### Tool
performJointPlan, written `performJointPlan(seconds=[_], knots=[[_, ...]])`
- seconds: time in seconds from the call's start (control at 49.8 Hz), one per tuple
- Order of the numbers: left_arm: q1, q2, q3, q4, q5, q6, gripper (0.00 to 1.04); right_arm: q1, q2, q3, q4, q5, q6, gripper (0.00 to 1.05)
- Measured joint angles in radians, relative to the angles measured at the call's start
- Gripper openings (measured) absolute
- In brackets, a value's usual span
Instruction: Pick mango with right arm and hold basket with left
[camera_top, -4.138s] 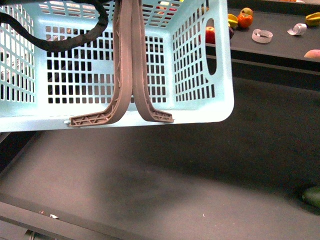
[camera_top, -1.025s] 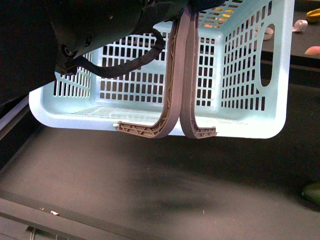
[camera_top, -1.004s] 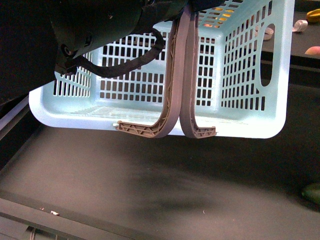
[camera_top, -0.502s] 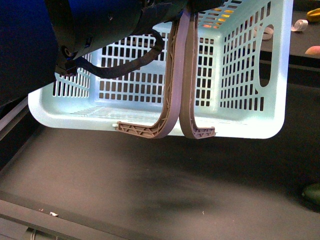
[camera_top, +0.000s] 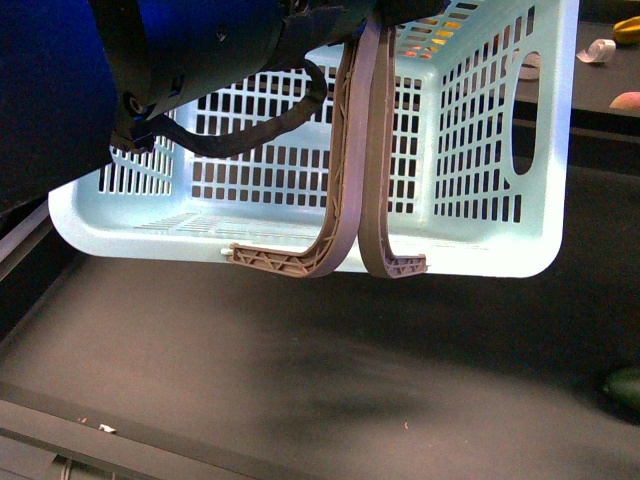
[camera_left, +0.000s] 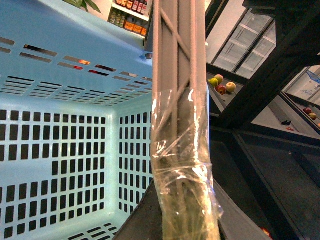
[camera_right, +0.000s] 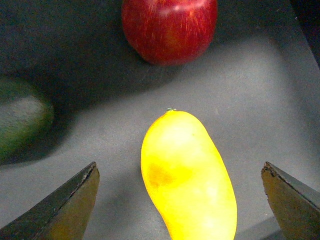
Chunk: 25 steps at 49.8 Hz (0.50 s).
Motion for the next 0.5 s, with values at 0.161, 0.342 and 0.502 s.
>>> performJointPlan(seconds=[0.161, 0.342, 0.502], knots=[[0.0, 0.0, 0.0, 0.0, 0.0, 0.0, 0.08, 0.0, 0.063, 0.034, 0.002, 0.015, -0.009, 0.96], [0.0, 0.0, 0.0, 0.0, 0.0, 0.0, 0.08, -0.001, 0.116, 0.07, 0.002, 0.036, -0.02, 0.96], [0.0, 0.0, 0.0, 0.0, 0.0, 0.0, 0.08, -0.003, 0.143, 0.097, -0.003, 0.05, -0.024, 0.96]])
